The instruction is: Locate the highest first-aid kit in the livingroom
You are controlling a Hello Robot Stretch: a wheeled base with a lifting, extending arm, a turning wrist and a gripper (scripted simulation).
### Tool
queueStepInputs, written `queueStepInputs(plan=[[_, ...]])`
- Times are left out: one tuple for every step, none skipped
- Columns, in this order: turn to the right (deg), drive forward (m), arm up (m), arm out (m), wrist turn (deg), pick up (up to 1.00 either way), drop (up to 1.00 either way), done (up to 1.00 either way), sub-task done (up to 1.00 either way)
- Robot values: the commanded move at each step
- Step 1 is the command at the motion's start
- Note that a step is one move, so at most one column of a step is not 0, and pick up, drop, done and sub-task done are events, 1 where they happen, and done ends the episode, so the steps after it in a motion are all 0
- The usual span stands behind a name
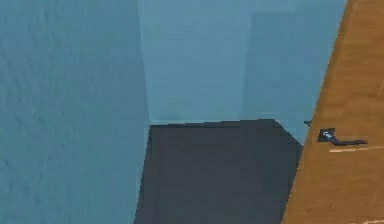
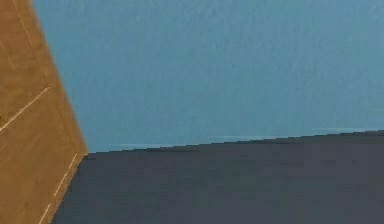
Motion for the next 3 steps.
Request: queueStepInputs(plan=[[0.0, 1.00, 0.00, 0.00, 0.0, 0.00, 0.00, 0.00, 0.00], [3.0, 0.00, 0.00, 0.00, 0.0, 0.00, 0.00, 0.00, 0.00], [0.0, 0.20, 0.00, 0.00, 0.0, 0.00, 0.00, 0.00, 0.00]])
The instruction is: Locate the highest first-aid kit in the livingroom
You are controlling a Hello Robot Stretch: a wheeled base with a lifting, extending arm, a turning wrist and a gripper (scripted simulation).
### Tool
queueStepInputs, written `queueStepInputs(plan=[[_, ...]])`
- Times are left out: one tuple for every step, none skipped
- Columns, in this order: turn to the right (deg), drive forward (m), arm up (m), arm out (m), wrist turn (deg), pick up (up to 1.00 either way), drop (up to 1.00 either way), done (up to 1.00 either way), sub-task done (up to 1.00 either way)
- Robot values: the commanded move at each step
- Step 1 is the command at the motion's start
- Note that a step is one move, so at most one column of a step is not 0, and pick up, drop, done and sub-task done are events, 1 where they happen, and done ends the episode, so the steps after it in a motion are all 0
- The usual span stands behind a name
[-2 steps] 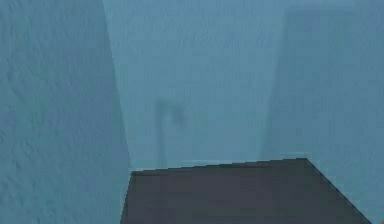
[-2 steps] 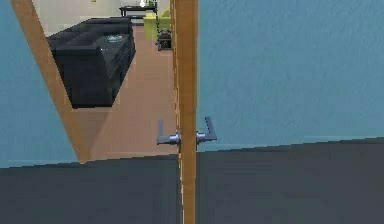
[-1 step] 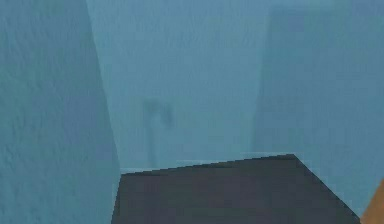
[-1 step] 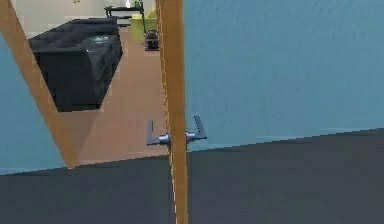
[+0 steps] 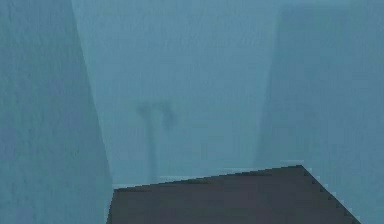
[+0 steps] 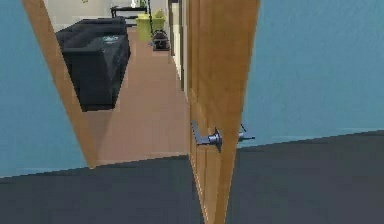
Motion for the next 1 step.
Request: queueStepInputs(plan=[[45.0, 0.00, 0.00, 0.00, 0.0, 0.00, 0.00, 0.00, 0.00]])
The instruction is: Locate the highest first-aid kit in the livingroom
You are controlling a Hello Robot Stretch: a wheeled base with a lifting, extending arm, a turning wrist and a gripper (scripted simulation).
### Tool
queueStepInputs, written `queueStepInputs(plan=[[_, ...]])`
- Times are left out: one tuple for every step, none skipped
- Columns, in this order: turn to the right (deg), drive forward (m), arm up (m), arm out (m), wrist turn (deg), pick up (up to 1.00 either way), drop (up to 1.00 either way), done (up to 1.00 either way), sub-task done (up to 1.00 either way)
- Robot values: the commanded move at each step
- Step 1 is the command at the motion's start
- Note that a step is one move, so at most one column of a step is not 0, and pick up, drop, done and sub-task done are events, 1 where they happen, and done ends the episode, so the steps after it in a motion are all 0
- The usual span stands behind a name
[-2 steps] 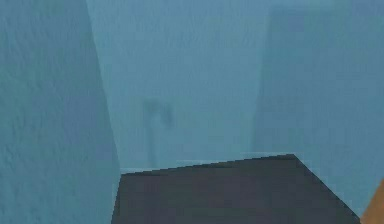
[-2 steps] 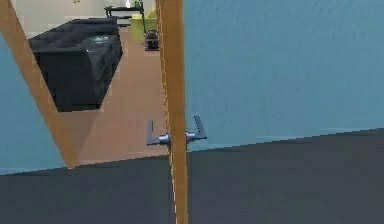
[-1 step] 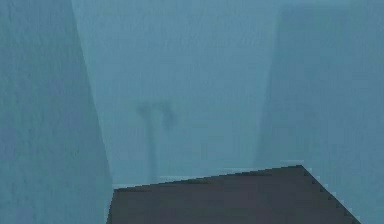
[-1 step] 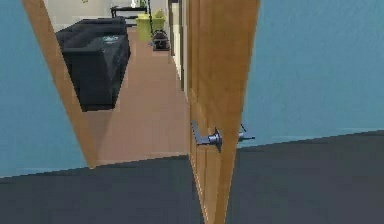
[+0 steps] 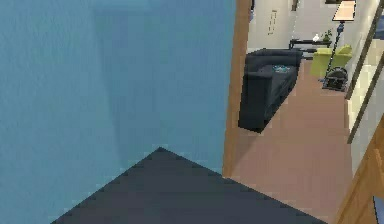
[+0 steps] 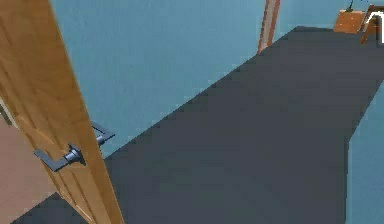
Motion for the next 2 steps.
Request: queueStepInputs(plan=[[15.0, 0.00, 0.00, 0.00, 0.0, 0.00, 0.00, 0.00, 0.00], [0.0, 0.45, 0.00, 0.00, 0.0, 0.00, 0.00, 0.00, 0.00]])
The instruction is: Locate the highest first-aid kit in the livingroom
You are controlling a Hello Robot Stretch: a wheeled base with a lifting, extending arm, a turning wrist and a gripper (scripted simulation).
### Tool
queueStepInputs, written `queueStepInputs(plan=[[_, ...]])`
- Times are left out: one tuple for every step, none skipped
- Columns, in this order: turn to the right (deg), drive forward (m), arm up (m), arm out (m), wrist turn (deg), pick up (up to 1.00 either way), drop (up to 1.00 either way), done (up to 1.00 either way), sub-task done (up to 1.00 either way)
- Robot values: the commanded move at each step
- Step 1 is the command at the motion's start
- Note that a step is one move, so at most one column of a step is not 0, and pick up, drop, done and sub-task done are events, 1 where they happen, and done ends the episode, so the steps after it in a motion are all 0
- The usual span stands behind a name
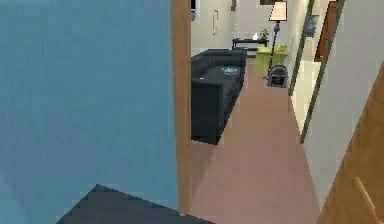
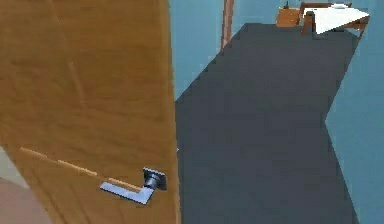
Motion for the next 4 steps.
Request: queueStepInputs(plan=[[18.0, 0.00, 0.00, 0.00, 0.0, 0.00, 0.00, 0.00, 0.00], [0.0, 1.00, 0.00, 0.00, 0.0, 0.00, 0.00, 0.00, 0.00], [0.0, 1.00, 0.00, 0.00, 0.0, 0.00, 0.00, 0.00, 0.00], [0.0, 1.00, 0.00, 0.00, 0.0, 0.00, 0.00, 0.00, 0.00]])
